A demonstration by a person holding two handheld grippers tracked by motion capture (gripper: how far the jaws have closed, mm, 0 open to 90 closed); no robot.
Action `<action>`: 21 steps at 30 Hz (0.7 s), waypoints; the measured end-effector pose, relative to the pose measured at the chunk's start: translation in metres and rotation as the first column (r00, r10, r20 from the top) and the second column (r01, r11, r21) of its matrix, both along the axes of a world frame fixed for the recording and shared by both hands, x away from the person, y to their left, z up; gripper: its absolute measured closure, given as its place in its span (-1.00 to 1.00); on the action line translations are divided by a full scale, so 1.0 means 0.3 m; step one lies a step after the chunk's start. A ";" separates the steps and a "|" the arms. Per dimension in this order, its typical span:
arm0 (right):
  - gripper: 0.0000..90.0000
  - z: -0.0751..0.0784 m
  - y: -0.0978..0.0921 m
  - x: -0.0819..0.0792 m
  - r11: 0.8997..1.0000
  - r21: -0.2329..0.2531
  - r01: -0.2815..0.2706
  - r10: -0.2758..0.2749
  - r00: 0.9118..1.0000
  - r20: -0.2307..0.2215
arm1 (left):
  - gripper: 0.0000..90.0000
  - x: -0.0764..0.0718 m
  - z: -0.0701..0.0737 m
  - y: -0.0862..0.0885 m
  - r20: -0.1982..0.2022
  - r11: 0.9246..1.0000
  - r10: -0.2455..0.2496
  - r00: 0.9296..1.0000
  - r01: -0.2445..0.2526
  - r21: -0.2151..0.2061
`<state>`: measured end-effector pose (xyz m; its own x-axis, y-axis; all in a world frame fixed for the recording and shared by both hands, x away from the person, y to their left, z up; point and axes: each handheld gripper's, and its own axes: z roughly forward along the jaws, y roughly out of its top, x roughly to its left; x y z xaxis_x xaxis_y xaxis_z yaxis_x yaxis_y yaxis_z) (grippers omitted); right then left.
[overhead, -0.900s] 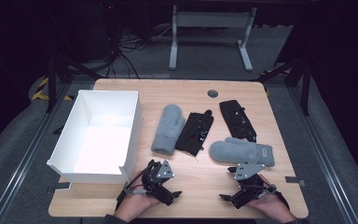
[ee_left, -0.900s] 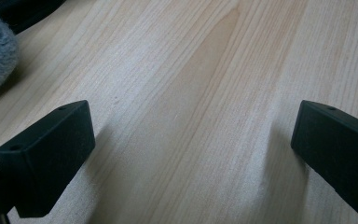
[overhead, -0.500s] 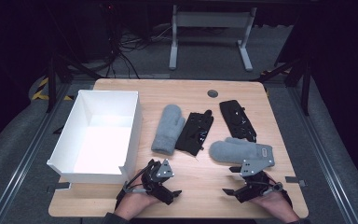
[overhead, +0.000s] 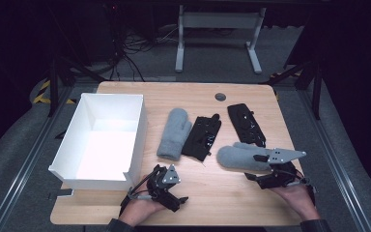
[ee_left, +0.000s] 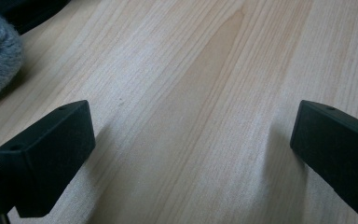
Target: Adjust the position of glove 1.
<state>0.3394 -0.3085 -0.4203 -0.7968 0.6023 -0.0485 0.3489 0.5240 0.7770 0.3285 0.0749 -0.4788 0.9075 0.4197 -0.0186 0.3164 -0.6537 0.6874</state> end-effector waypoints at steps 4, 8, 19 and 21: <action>-0.43 0.008 -0.035 0.038 0.999 -0.014 0.038 -0.037 0.999 0.014 | -1.00 0.000 0.000 0.000 0.000 1.000 0.000 1.000 0.000 0.000; -0.41 0.010 -0.061 0.060 0.998 -0.021 0.060 -0.060 0.998 0.012 | -1.00 0.000 0.000 0.000 0.003 1.000 0.000 1.000 0.000 0.001; -0.34 -0.039 -0.116 0.168 0.996 -0.050 0.080 -0.082 0.996 -0.038 | -1.00 0.002 0.000 -0.001 -0.001 1.000 0.001 1.000 -0.001 -0.002; -0.26 -0.059 -0.113 0.186 0.995 -0.061 0.075 -0.078 0.995 -0.058 | -0.99 0.002 0.000 -0.001 0.000 1.000 0.001 1.000 -0.001 -0.002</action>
